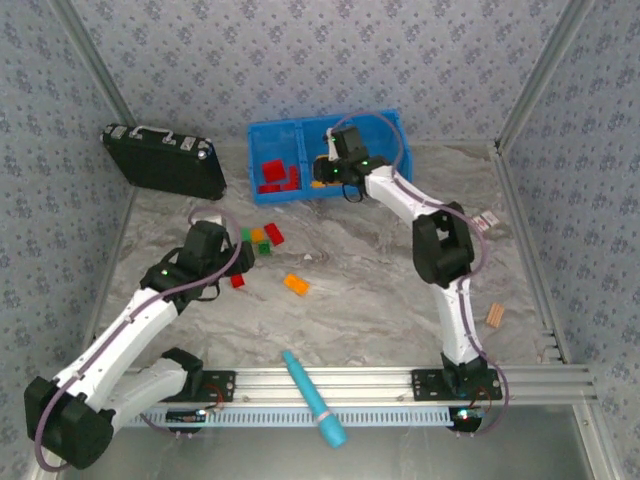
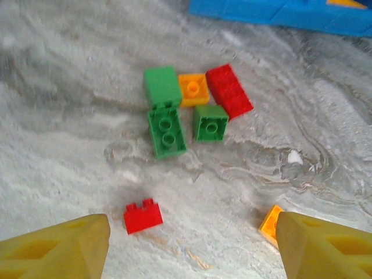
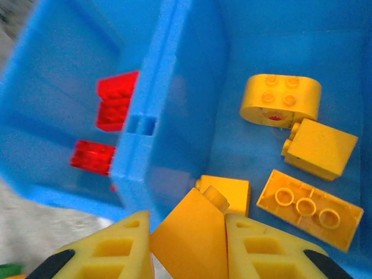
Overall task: Sort the legos into containers by color
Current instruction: Place the lego in the container, then pick up the lego from the middle-left of the table.
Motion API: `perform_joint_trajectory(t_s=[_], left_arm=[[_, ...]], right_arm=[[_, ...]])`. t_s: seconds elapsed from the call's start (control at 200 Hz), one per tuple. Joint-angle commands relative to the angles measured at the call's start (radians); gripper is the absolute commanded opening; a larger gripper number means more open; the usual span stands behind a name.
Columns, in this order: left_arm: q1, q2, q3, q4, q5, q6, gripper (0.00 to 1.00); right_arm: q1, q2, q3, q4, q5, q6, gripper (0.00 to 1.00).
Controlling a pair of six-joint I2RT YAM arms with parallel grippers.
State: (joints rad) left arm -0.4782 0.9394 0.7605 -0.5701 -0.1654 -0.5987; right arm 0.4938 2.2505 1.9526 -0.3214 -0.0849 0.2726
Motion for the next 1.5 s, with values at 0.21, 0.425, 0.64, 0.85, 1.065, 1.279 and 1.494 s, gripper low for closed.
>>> perform_joint_trajectory(t_s=[0.21, 0.425, 0.64, 0.85, 1.065, 1.279, 1.494], left_arm=[[0.001, 0.117, -0.033, -0.055, 0.088, -0.159, 0.75], [0.004, 0.201, -0.049, -0.012, 0.112, -0.151, 0.75], [0.004, 0.274, -0.058, 0.018, 0.122, -0.148, 0.75], [0.004, 0.334, -0.067, 0.035, 0.085, -0.134, 0.74], [0.015, 0.382, -0.046, 0.038, 0.011, -0.096, 0.72], [0.035, 0.444, -0.044, 0.064, -0.026, -0.066, 0.66], [0.051, 0.486, -0.061, 0.146, -0.021, -0.052, 0.58]], right_arm=[[0.003, 0.127, 0.179, -0.108, 0.097, -0.124, 0.35], [-0.012, 0.106, 0.172, -0.110, 0.074, -0.126, 0.64], [-0.012, 0.047, 0.139, -0.099, 0.059, -0.141, 0.71], [-0.012, -0.040, 0.073, -0.084, 0.038, -0.154, 0.72], [-0.004, -0.149, -0.034, -0.076, 0.038, -0.171, 0.72], [0.027, -0.273, -0.158, -0.072, 0.052, -0.189, 0.73], [0.076, -0.355, -0.249, -0.106, 0.091, -0.198, 0.74]])
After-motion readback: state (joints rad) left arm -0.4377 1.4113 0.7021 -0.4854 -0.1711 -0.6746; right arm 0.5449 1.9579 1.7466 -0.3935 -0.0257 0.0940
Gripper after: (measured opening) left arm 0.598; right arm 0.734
